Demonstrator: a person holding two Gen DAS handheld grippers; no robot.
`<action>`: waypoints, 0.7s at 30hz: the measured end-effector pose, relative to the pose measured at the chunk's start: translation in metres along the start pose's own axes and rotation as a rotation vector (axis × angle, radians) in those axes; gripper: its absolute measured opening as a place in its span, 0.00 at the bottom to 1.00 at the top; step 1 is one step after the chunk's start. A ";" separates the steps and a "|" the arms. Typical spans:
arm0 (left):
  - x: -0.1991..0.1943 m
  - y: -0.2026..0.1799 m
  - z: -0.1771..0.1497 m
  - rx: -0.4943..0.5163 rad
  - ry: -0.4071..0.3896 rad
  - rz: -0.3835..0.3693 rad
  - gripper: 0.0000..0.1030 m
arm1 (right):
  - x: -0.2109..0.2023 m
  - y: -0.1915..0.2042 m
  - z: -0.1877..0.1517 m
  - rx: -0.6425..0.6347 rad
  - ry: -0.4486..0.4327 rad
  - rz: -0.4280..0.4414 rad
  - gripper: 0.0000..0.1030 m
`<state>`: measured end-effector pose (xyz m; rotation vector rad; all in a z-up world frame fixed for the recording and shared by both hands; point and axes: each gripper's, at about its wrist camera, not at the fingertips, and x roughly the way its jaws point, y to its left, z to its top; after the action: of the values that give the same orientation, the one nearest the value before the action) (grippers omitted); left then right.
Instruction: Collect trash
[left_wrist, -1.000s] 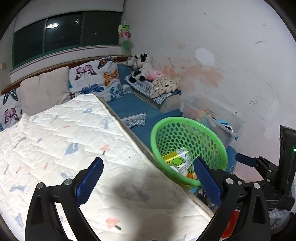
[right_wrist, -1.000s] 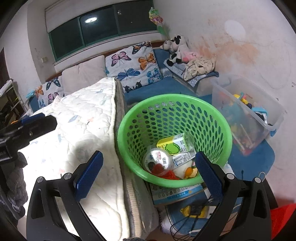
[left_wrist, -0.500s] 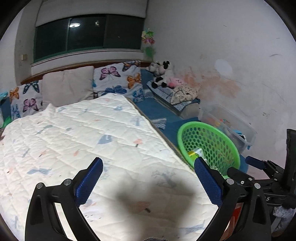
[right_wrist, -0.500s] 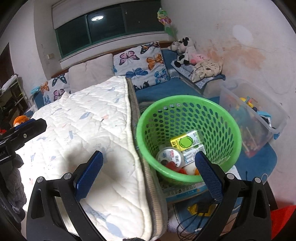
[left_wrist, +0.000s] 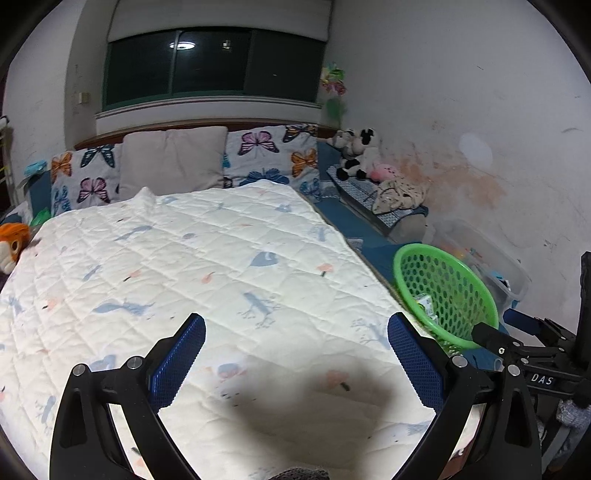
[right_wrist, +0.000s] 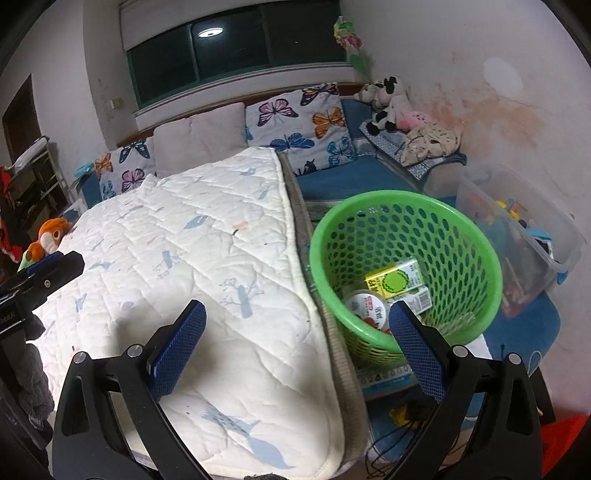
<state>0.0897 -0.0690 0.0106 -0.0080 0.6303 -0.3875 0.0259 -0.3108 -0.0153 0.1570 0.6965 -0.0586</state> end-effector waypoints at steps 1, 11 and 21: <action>-0.002 0.003 -0.001 -0.004 -0.001 0.008 0.93 | 0.000 0.002 0.000 -0.003 0.000 0.003 0.96; -0.015 0.015 -0.008 -0.012 -0.017 0.048 0.93 | 0.001 0.018 0.000 -0.033 0.002 0.022 0.96; -0.014 0.020 -0.015 -0.016 0.003 0.071 0.93 | 0.004 0.025 -0.001 -0.044 0.012 0.043 0.96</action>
<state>0.0774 -0.0442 0.0043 -0.0004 0.6348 -0.3137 0.0307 -0.2856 -0.0154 0.1299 0.7054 -0.0015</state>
